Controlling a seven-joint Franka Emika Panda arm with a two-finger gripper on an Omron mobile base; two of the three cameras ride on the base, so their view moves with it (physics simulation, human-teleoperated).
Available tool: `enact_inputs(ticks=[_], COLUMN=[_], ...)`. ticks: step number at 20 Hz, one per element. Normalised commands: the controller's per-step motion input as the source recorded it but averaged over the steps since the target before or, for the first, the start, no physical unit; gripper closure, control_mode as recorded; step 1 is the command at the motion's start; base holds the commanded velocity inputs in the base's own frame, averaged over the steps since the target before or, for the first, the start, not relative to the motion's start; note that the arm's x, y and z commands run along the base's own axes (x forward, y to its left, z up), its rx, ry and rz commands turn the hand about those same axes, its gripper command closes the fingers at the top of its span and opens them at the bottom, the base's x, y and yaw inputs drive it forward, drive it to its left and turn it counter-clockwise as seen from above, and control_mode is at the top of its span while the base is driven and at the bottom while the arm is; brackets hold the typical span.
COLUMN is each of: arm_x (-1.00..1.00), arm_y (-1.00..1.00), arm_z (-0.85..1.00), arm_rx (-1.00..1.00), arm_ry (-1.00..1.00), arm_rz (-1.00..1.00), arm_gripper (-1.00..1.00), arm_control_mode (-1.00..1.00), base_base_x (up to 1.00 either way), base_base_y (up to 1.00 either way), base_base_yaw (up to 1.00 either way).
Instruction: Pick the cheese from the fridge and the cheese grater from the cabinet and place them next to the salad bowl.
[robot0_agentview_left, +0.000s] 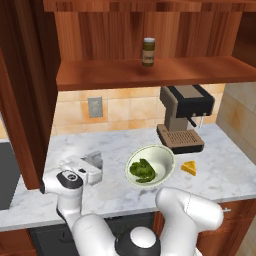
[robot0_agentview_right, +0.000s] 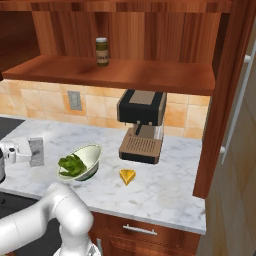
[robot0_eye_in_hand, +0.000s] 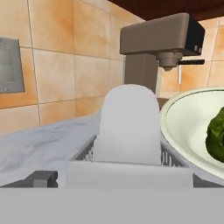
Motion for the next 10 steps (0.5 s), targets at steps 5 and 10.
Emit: enact_inputs(ticks=[5, 10], arm_x=[-0.4, -0.25], arm_y=[0.28, 0.33], arm_z=[-0.21, -0.16], arm_rx=[-0.01, 0.0], arm_ry=[0.11, 0.04], arm_rz=[0.0, 0.0], arm_gripper=[-1.0, -1.0], arm_control_mode=[-1.0, -1.0], base_base_x=[0.0, 0.0], base_base_y=[0.0, 0.0], base_base_yaw=[0.0, 0.0])
